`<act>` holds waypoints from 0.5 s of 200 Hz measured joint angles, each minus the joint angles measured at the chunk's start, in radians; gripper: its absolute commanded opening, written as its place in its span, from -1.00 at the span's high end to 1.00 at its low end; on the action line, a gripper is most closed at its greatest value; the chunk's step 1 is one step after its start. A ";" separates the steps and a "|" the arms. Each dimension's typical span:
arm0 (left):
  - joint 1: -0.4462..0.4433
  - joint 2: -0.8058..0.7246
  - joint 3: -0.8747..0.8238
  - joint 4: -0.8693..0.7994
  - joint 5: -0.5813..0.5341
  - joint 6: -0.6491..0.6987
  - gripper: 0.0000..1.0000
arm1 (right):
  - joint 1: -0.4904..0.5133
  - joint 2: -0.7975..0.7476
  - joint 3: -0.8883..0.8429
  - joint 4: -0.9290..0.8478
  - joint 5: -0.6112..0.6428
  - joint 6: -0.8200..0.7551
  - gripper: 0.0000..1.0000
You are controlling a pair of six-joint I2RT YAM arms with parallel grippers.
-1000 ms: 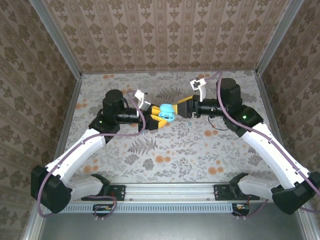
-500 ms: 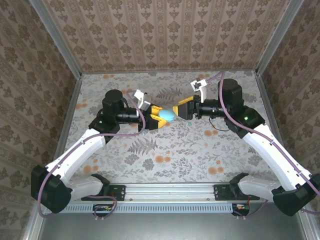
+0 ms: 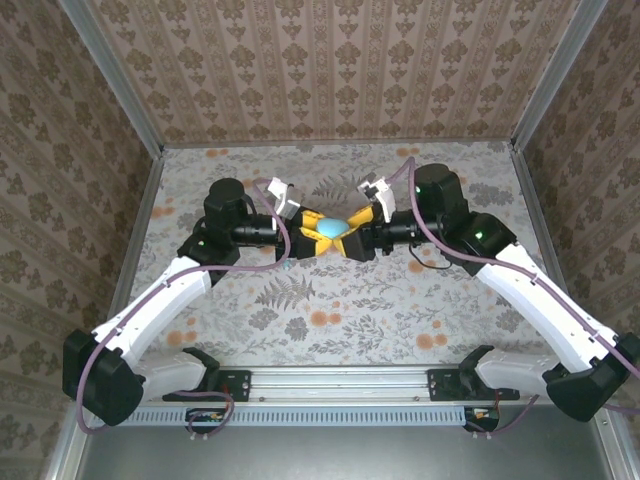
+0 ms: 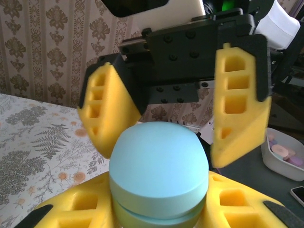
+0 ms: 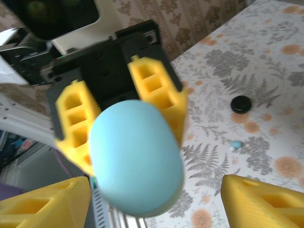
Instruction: Insert wireless bluetooth earbuds into charging case
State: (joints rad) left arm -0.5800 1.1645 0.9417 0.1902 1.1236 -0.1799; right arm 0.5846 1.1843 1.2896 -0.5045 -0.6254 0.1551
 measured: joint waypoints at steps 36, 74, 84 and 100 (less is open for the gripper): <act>0.006 0.001 0.000 -0.004 -0.006 0.000 0.72 | -0.009 0.015 0.038 -0.024 0.051 0.003 -0.46; 0.006 0.001 -0.004 -0.022 -0.004 0.001 0.74 | -0.063 0.019 0.045 -0.011 0.080 0.060 -0.44; 0.006 0.001 -0.004 -0.023 -0.002 0.001 0.74 | -0.074 0.025 0.045 -0.010 0.089 0.077 -0.43; 0.006 0.001 -0.004 -0.025 -0.005 0.001 0.74 | -0.081 0.036 0.045 -0.008 0.095 0.102 -0.42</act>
State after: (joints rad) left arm -0.5735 1.1652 0.9375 0.1650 1.1183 -0.1791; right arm 0.5034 1.2201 1.3342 -0.5129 -0.5304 0.2573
